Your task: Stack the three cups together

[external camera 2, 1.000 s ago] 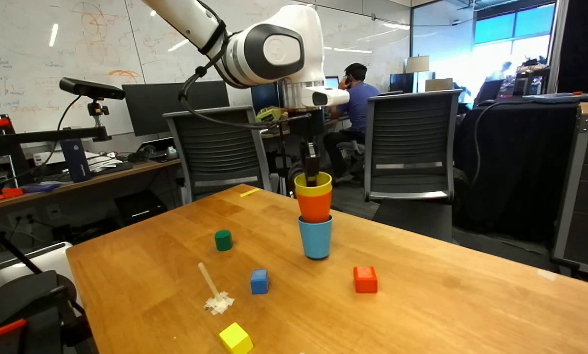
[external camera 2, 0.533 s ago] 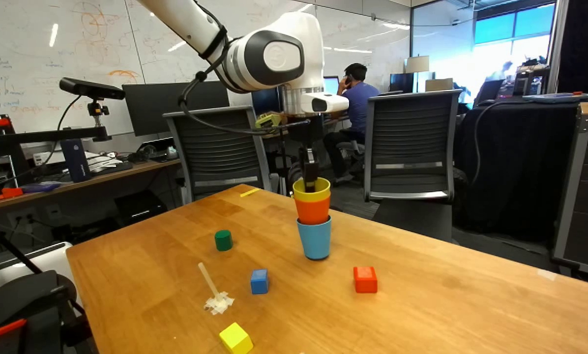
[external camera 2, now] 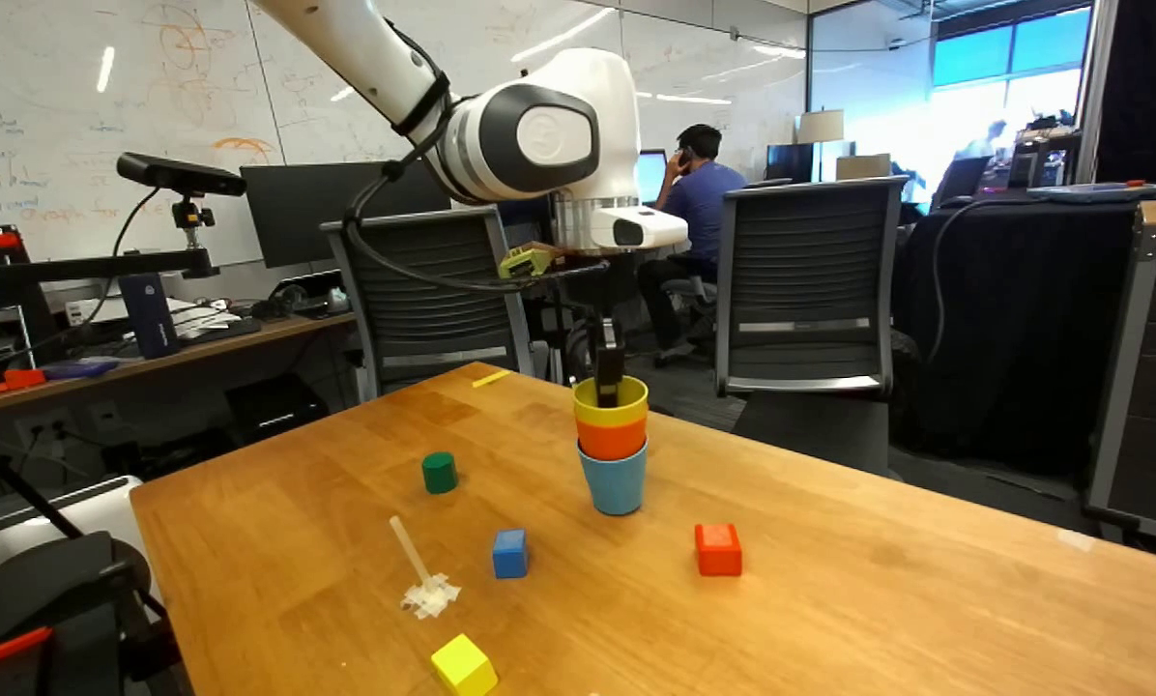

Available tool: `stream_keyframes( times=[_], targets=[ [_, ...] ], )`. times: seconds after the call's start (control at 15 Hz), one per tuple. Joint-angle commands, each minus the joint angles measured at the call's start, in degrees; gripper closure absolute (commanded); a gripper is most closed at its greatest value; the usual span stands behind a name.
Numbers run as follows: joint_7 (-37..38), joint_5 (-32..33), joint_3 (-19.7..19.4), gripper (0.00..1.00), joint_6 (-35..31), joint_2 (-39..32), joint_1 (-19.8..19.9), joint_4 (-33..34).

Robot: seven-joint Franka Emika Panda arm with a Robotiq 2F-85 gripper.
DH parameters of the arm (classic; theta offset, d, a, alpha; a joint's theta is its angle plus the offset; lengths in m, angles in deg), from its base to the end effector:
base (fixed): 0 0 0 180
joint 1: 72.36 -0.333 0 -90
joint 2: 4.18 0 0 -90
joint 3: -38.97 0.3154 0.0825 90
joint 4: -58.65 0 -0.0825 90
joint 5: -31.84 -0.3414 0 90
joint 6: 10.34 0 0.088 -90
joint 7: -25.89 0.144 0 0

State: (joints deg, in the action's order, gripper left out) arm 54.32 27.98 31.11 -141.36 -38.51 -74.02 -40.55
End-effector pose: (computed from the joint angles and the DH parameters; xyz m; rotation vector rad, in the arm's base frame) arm 0.6298 -0.0582 0.2268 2.9552 -0.9588 -0.0486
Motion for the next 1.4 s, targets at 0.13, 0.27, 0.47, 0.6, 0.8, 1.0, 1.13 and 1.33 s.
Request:
stream_keyframes(
  times=[0.13,0.27,0.47,0.6,0.8,1.0,1.13,1.33],
  targets=[
    [1.2,0.6,-1.5,0.64,-0.9,-2.4,0.3,0.5],
    [1.2,0.5,-1.6,0.49,-1.1,-2.4,0.3,0.4],
    [0.4,0.0,-1.1,0.27,-1.3,-1.7,0.4,-0.4],
    [-0.3,-0.2,-0.6,0.12,-1.9,-0.3,0.2,-1.7],
    [-1.2,-0.2,0.4,0.0,-3.8,2.8,-0.4,-4.2],
    [-2.7,-0.1,1.7,0.0,-7.1,7.2,-1.3,-7.9],
    [-4.8,0.4,2.9,0.0,-9.1,11.0,-2.0,-11.5],
    [-9.0,1.3,5.0,0.0,-10.9,17.2,-3.2,-17.6]
  ],
)
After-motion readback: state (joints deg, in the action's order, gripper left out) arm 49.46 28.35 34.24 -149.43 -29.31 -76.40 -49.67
